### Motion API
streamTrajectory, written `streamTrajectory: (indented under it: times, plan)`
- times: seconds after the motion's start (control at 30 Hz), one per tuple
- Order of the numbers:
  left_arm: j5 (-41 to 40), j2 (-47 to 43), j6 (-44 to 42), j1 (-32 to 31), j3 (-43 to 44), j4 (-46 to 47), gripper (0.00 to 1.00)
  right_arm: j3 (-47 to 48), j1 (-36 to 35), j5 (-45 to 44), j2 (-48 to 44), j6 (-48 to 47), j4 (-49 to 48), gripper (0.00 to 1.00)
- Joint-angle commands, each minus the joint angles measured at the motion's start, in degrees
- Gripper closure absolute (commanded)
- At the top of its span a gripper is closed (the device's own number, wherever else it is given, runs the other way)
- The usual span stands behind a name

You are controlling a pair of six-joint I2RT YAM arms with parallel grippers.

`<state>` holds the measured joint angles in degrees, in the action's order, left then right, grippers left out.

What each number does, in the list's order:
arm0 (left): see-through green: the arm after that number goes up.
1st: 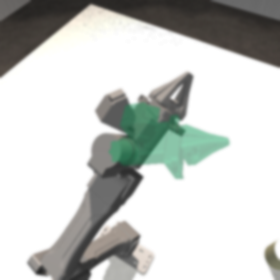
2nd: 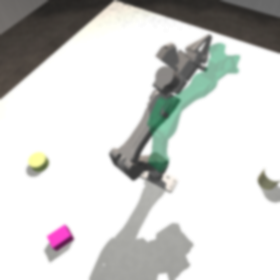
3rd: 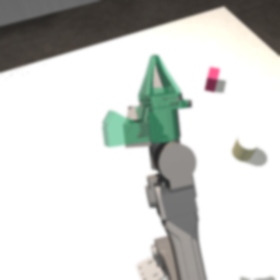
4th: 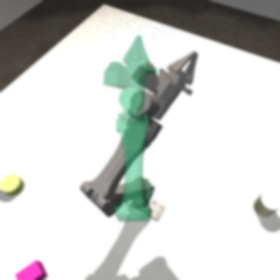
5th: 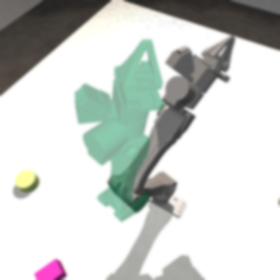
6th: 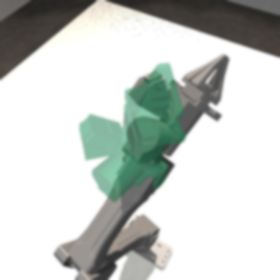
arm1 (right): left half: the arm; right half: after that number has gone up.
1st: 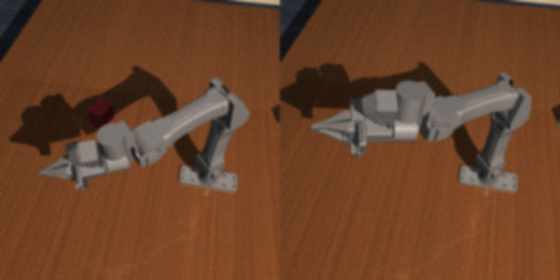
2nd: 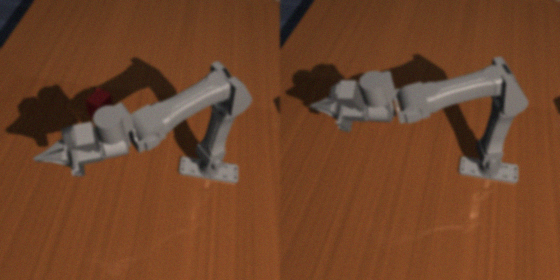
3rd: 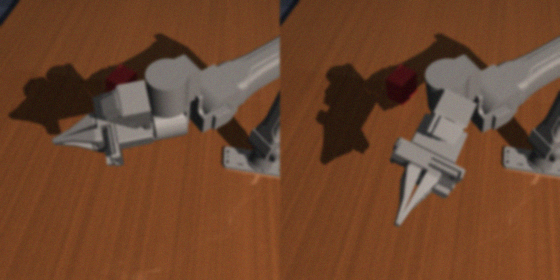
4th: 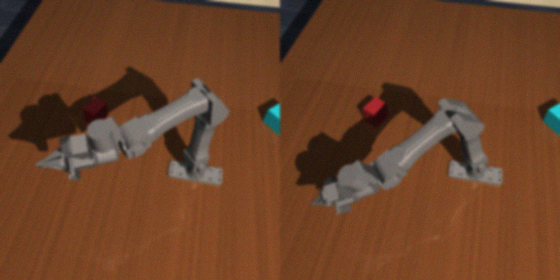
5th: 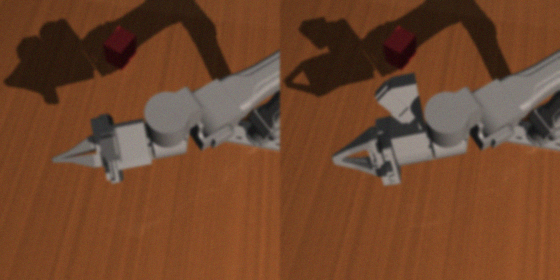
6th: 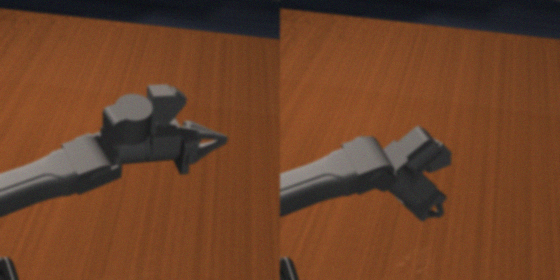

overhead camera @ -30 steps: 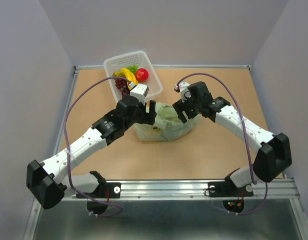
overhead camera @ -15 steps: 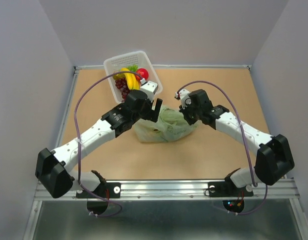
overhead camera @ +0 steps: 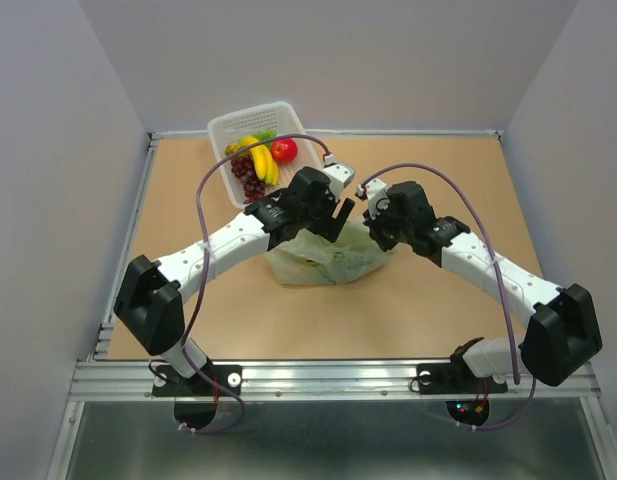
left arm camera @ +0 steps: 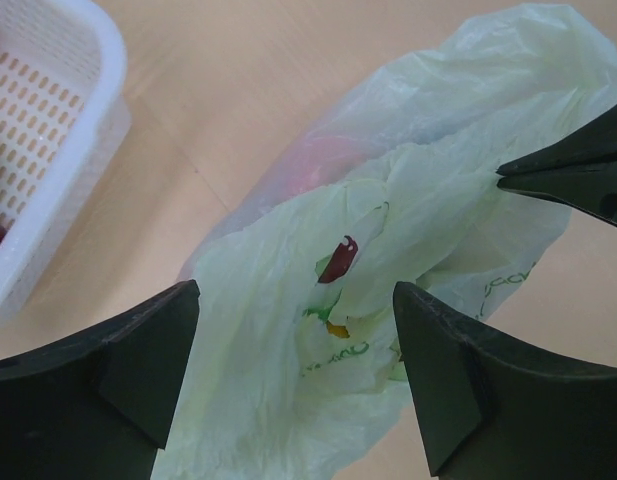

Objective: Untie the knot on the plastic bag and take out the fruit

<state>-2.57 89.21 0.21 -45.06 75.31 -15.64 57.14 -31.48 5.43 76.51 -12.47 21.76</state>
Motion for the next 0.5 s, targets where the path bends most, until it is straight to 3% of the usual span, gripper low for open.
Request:
streamTrajectory:
  times: [0.0, 0.07, 0.17, 0.37, 0.47]
  plan:
    - [-2.3, 2.1, -0.9, -0.5, 2.7, -1.1, 0.20, -1.2, -0.2, 1.1, -2.0, 0.8, -3.4, 1.00]
    - [-4.2, 2.6, -0.5, -0.5, 2.7, -1.0, 0.42, -1.4, -0.2, 0.5, -2.4, 1.1, -3.7, 1.00]
    - [-8.3, 0.7, 2.3, 0.3, 1.7, 0.5, 1.00, -2.3, -0.2, -3.1, -3.0, 2.5, -4.3, 1.00]
    - [-11.6, -9.6, 7.8, 6.4, -2.0, 5.2, 1.00, -5.1, 0.9, -14.8, -5.0, 9.6, -5.8, 1.00]
    - [-10.4, -14.7, 12.9, 12.3, -6.6, 6.8, 1.00, -6.9, 4.0, -20.5, -7.4, 19.4, -6.3, 1.00]
